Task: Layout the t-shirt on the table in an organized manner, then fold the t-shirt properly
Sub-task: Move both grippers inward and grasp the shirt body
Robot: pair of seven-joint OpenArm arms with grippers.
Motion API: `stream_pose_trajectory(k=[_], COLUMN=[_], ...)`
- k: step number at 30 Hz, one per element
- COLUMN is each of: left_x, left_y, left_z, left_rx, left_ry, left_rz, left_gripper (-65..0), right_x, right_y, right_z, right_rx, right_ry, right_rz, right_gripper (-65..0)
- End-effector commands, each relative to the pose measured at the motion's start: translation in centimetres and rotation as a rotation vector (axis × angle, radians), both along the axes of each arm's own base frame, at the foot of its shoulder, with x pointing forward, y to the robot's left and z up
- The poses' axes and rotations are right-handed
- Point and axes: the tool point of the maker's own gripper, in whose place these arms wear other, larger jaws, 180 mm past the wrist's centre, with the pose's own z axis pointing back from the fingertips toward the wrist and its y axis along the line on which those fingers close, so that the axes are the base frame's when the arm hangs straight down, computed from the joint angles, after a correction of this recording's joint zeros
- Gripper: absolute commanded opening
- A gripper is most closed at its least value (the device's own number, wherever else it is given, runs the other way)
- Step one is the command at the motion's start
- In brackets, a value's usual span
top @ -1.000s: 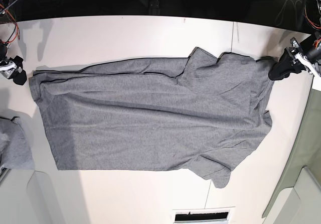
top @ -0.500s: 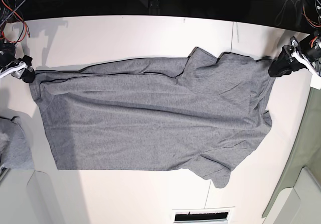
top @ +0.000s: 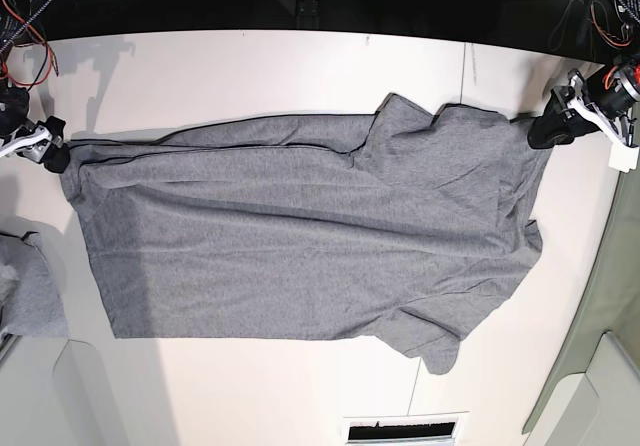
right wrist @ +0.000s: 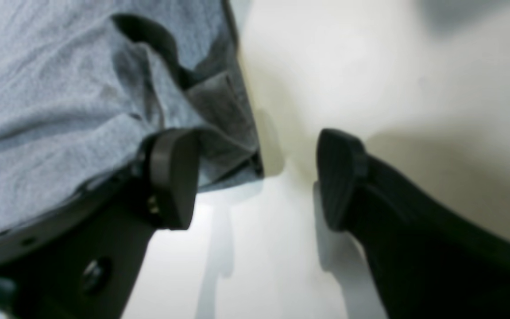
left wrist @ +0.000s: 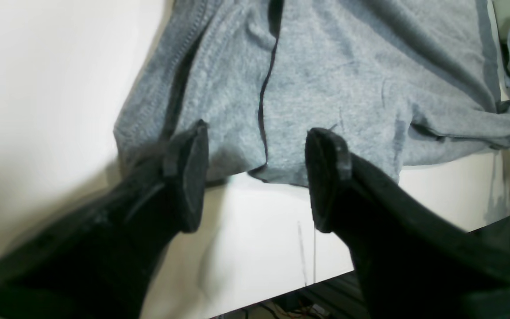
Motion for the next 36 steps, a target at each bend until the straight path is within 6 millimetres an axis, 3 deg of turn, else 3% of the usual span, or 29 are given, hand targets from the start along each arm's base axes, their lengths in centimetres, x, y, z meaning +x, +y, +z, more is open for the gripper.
stream_pose_trajectory(k=[1,5,7,10,13,17,20,22,25,31,36], left_x=[1.0,1.7,2.1,2.9,3.6,4.1,4.2,4.7,5.5,6.3,6.1], left_y=[0.6,0.5,0.5,0.6,0.2,-0.7,-2.3,-3.6,-6.3,-10.8,-11.1], left_z=[1.4,2.6,3.5,5.5,7.5,8.5,7.5,6.4,4.6,0.2,-4.0], left_rx=[0.005,-0.035,-0.033,0.002,0.039,0.053,0.056,0.105,0.144,0.142,0.187], left_ry=[-0.053,-0.098,-0.127,-0.184,-0.235,-0.266,-0.251,-0.248,-0.233,-0.133,-0.001], left_rz=[0.002,0.017,0.013,-0.004,-0.039,-0.075,-0.119,-0.166,-0.258,-0.399,-0.424], left_gripper=[-27.5,-27.7,-32.3,-46.6,-50.7,-51.8,-58.0,-58.7,-58.6,-58.6,-58.7], right_x=[1.2,1.7,2.0,2.8,3.9,5.9,7.7,9.2,11.5,14.3,12.7], right_y=[-0.8,-0.4,-0.2,-0.2,-0.1,0.1,0.3,0.9,3.4,9.4,11.1], right_z=[1.7,2.3,2.7,3.3,4.2,5.9,7.1,7.7,7.3,2.9,-1.7], right_rx=[-0.014,0.024,0.043,0.047,0.047,0.048,0.025,-0.022,-0.081,-0.185,-0.263], right_ry=[-0.062,-0.095,-0.116,-0.139,-0.17,-0.226,-0.262,-0.275,-0.257,-0.121,0.039], right_rz=[-0.004,-0.012,-0.016,-0.016,-0.007,0.001,0.017,0.049,0.149,0.391,0.533], right_gripper=[-23.9,-24.1,-25.3,-42.1,-64.9,-65.0,-65.0,-65.0,-65.0,-65.0,-65.0])
